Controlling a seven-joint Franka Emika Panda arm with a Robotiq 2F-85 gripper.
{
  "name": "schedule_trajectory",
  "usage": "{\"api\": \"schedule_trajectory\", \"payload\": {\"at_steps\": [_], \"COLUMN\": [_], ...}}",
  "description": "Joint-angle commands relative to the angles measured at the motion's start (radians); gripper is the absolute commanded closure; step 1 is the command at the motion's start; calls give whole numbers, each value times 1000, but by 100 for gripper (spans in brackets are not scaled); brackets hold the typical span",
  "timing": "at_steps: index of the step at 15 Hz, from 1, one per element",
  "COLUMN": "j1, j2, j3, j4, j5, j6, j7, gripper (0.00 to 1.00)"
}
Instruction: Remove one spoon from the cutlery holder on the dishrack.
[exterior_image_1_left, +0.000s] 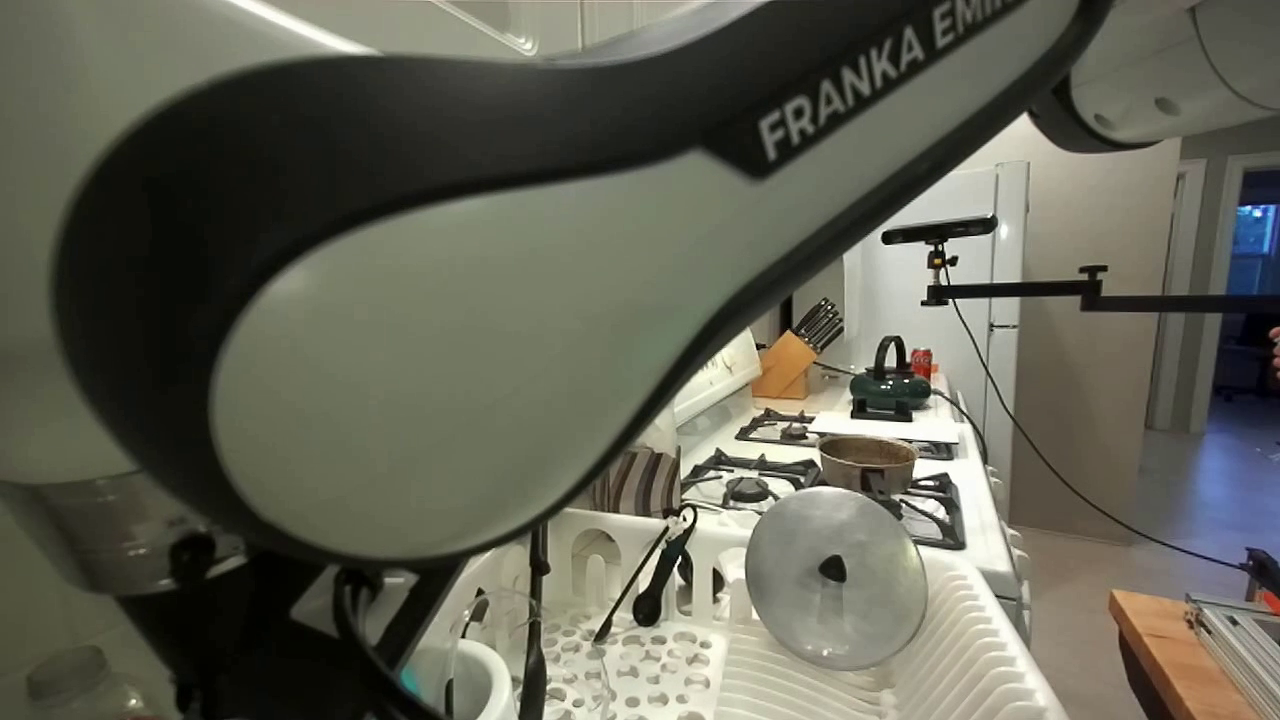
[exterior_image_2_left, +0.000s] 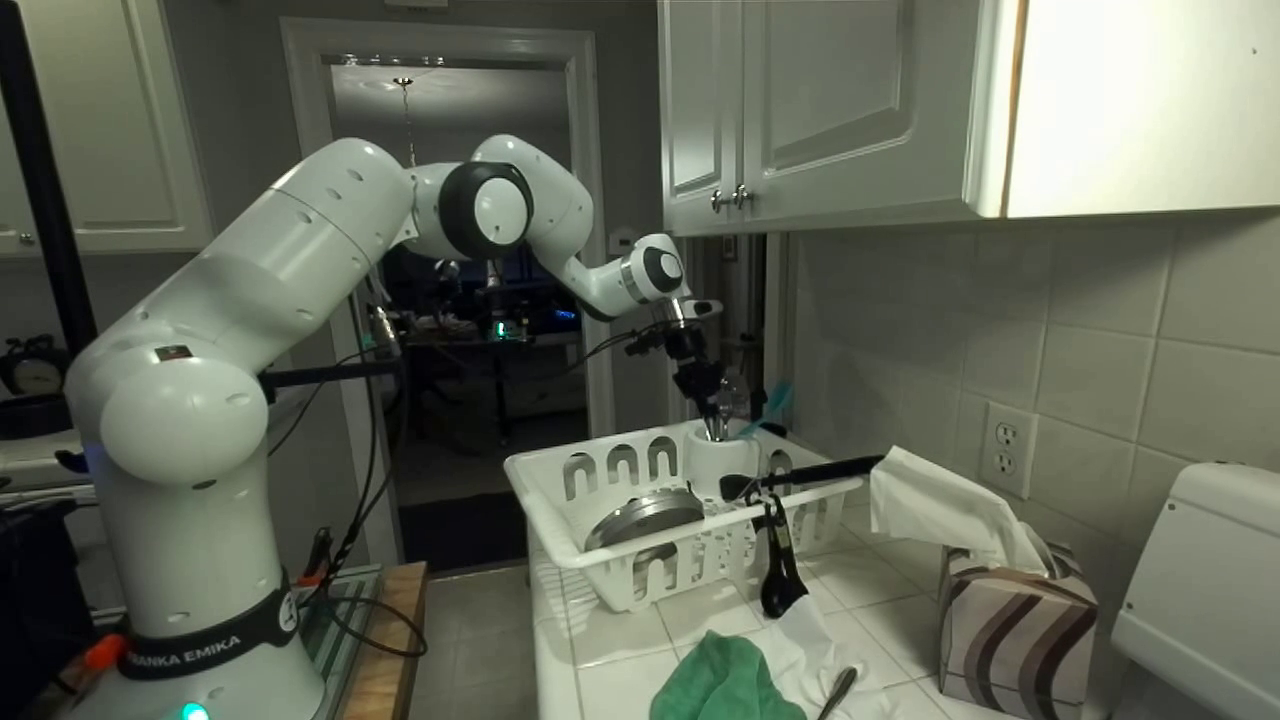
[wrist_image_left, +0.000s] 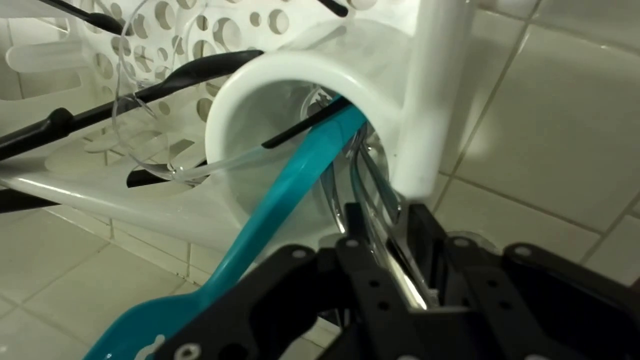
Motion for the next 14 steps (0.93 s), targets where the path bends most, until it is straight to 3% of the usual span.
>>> {"api": "schedule_trajectory", "payload": {"at_steps": [1,3,6,8,10,14], "j1": [3,2,4,1,1,-1], "j2": [-35,-48,-70,-83,-95,-88], "j3": [4,7,9,11,8,6], "j4": [-44,-62,-91,-111,-130,-123], "j5": [15,18,13,15,10,6], "j6": [-14,-19,-21,-19,-16,-20], "j7": [37,50,71,83,99,98], "gripper": [63,61,66,72,85,65]}}
